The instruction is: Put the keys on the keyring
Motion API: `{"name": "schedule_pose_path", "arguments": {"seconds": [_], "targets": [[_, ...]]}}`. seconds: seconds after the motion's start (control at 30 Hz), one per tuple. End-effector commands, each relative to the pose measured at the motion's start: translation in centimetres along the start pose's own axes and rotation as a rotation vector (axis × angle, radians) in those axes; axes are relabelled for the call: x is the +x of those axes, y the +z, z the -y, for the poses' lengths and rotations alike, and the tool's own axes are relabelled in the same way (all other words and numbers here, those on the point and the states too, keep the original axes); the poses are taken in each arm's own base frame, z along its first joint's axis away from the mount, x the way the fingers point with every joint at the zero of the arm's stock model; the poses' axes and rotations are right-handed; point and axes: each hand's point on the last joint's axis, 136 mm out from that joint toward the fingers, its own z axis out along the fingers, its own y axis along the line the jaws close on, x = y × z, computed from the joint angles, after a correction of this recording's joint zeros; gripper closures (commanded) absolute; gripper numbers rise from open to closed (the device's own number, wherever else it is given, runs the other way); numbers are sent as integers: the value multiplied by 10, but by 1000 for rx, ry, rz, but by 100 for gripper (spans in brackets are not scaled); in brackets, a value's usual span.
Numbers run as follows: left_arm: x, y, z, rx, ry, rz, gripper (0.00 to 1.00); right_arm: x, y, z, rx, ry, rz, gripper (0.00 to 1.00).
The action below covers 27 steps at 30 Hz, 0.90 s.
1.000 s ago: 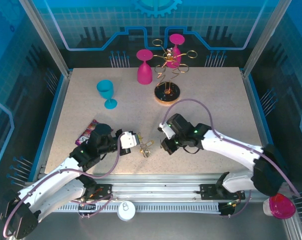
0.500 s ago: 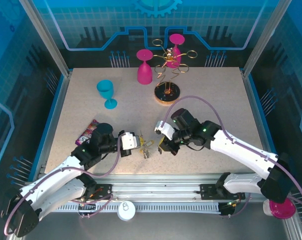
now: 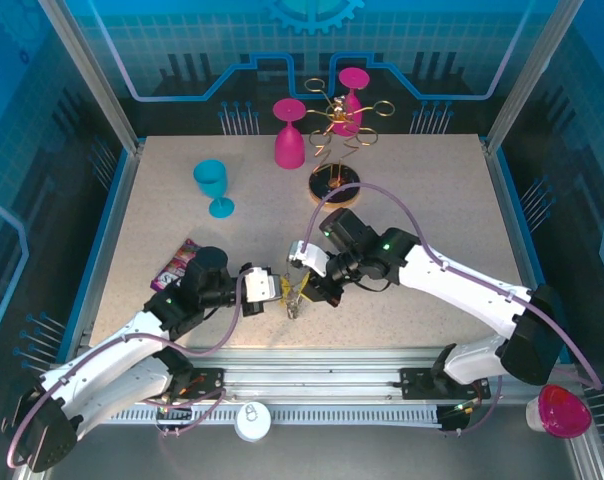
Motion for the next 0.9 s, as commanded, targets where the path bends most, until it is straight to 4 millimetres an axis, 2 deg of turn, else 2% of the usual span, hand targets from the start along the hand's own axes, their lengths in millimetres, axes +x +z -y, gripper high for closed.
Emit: {"name": "schedule_pose_path", "arguments": {"seconds": [0.0, 0.5, 0.87], "targets": [[-8, -1, 7, 34, 44, 33, 100, -9, -2, -9, -32, -35, 1, 100], [-7, -2, 12, 54, 58, 35, 100, -22, 3, -6, -26, -62, 26, 100], [-5, -2, 13, 57, 63, 30, 100, -25, 5, -4, -18, -71, 49, 100]]}}
